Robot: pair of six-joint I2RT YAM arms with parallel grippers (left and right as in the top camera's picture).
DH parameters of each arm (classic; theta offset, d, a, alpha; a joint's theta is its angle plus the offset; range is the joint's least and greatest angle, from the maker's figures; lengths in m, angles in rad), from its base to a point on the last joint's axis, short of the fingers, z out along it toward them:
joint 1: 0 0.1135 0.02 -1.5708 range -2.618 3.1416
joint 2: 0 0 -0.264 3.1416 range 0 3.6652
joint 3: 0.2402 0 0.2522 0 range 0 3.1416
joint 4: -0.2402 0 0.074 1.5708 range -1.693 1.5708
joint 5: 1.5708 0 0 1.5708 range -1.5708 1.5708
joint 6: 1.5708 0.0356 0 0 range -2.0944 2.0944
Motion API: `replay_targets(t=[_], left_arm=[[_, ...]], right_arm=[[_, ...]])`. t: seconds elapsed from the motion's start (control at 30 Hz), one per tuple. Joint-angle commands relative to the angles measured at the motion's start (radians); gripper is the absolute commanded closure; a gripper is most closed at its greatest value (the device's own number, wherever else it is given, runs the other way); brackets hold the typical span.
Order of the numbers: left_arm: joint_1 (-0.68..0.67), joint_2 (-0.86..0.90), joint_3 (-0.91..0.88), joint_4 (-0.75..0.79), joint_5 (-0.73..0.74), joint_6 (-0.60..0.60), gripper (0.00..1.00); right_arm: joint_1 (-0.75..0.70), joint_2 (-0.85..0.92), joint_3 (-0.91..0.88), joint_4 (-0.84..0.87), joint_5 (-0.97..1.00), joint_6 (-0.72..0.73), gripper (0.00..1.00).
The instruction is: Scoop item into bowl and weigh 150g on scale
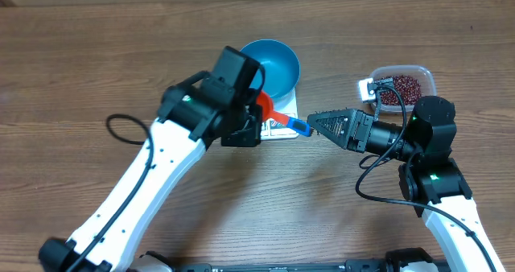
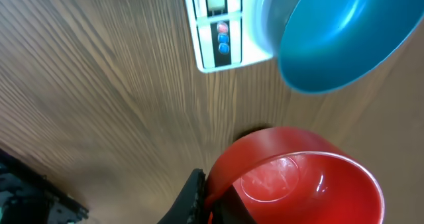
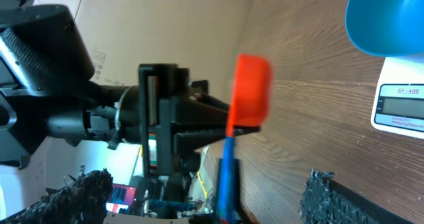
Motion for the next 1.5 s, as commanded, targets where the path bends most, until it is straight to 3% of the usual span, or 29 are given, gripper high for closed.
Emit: replay_targets(t=[0.0, 0.17, 0.43, 1.13, 1.47], left_arm=[[-0.023, 0.025, 0.013, 0.026, 0.029, -0.014, 0.96], [-0.033, 0.028, 0.013, 0.061, 0.026, -0.014, 0.96], [-0.058, 0.03, 0.013, 0.094, 0.016, -0.014, 0.96], [-0.097, 0.034, 0.013, 0.148, -0.05, -0.014, 0.96], [-0.103, 0.034, 0.013, 0.176, -0.05, -0.014, 0.96]], right_arm=[[-0.001, -0.003, 0.024, -0.003, 0.011, -0.001, 0.07], [-0.001, -0.003, 0.024, -0.003, 0.018, -0.001, 0.17], [0.0, -0.003, 0.024, -0.003, 0.034, -0.001, 0.21], [-0.001, -0.003, 0.024, -0.003, 0.037, -0.001, 0.59], [-0.001, -0.003, 0.024, -0.003, 0.037, -0.001, 0.6]])
